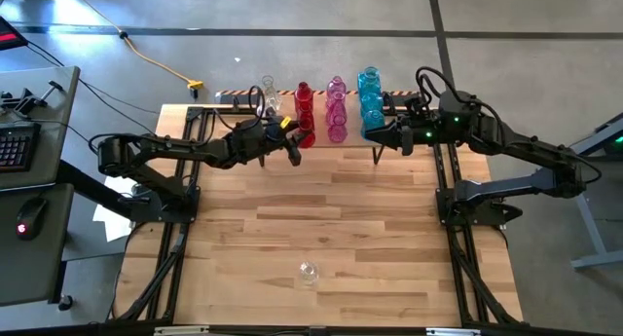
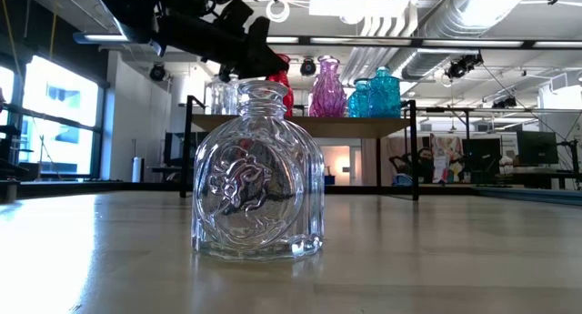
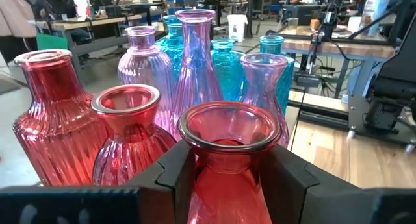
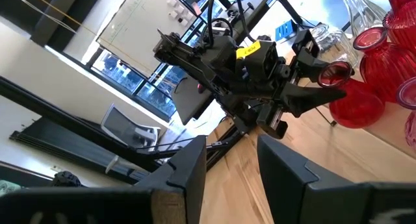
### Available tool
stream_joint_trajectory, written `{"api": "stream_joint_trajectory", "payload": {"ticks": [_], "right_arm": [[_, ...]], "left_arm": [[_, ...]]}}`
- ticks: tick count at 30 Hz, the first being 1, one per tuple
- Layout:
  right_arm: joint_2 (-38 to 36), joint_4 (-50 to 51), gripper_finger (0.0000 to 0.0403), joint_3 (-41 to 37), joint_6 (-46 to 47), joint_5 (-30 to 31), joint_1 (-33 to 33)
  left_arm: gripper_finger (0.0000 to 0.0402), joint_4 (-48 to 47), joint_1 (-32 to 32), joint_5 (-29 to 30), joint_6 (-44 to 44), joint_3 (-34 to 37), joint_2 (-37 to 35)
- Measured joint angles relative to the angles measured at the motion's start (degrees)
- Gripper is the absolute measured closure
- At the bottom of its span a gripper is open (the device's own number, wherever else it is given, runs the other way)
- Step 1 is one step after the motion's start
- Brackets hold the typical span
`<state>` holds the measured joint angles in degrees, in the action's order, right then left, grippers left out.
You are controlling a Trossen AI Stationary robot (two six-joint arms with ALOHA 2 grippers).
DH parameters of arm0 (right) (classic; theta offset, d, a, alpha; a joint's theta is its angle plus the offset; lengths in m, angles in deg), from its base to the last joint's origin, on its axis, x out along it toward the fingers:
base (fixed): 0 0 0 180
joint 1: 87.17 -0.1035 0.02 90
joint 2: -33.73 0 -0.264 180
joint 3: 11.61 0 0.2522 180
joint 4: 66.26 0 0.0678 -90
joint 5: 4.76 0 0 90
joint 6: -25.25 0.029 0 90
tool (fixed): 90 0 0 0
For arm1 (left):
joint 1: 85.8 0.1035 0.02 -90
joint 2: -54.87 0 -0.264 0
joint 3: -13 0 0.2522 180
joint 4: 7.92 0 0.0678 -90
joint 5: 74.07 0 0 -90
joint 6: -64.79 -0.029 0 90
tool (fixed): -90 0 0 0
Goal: Sort vases onto shelf
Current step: Put the red vase on the shelf aligned with the other red vases
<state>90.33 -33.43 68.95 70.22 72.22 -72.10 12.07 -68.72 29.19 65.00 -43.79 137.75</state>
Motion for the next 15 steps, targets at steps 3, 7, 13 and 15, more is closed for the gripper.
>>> {"api": "stream_joint_trajectory", "payload": {"ticks": [3, 7, 13, 15], "right_arm": [[0.0, 0.0, 0.0284, 0.0, 0.0, 0.0, 0.0], [0.0, 0.0, 0.0284, 0.0, 0.0, 0.0, 0.0], [0.0, 0.0, 0.0284, 0.0, 0.0, 0.0, 0.0], [0.0, 0.0, 0.0284, 0.0, 0.0, 0.0, 0.0]], "left_arm": [[0.0273, 0.0, 0.0, -0.2, -1.0, 0.0, 0.0], [0.0273, -0.1, 0.0, -0.5, -0.9, 0.0, 0.0], [0.0266, -0.3, 0.0, -0.7, -0.9, 0.0, 0.0], [0.0261, -0.3, 0.0, -0.7, -1.0, 0.0, 0.1]]}}
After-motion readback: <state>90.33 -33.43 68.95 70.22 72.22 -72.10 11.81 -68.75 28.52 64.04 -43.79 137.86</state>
